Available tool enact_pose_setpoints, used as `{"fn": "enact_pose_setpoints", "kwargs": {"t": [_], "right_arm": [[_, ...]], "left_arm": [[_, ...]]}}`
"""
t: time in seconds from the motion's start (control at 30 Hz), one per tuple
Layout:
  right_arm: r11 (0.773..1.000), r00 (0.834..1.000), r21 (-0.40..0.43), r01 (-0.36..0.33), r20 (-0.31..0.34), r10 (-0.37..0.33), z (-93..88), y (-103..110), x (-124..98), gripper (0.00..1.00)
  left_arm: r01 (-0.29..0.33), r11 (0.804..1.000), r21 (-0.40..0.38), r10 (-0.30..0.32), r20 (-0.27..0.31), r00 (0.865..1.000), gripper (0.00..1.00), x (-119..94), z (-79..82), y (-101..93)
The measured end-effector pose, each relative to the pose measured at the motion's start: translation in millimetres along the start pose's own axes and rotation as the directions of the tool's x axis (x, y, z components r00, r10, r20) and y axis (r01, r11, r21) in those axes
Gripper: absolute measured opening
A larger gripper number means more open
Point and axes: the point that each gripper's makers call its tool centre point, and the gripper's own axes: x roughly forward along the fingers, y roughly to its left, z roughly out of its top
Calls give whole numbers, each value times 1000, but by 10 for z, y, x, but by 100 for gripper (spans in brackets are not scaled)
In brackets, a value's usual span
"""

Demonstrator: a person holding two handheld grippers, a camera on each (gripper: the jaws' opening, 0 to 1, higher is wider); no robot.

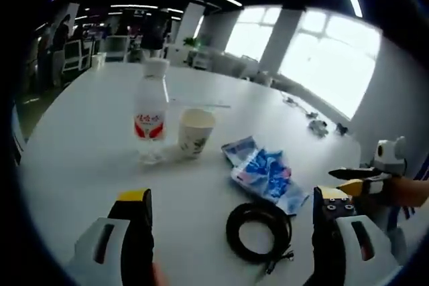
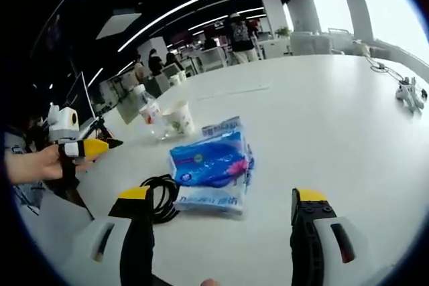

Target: Arrange the tabletop items into an orderly group along one side of the table until the central work area is clear of visible clutter.

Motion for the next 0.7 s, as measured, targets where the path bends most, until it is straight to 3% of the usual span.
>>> {"fn": "enact_pose_setpoints", "kwargs": {"t": [0.1, 0.27, 0.4, 0.6, 0.7], "right_arm": [[999, 999, -8, -33, -43, 33, 11, -27, 62, 81], [996, 995, -40, -85, -50, 83, 100, -104, 179, 80], [992, 991, -40, -121, -60, 118, 147, -162, 291, 74], [988, 989, -43, -147, -30, 145, 383, -234, 406, 69], [986, 987, -62, -153, -54, 150, 369, -282, 525, 67]], "left_arm": [[-20, 1000, -11, 20, -4, 1000, 97, 59, 11, -43], [-28, 999, -42, 28, 5, 1000, 97, 196, 4, -208], [-12, 999, -37, 11, -34, 999, 97, 356, -91, -334], [-4, 1000, -16, 2, -101, 995, 97, 571, -193, -451], [-6, 999, -49, 0, -130, 991, 97, 662, -258, -455]]}}
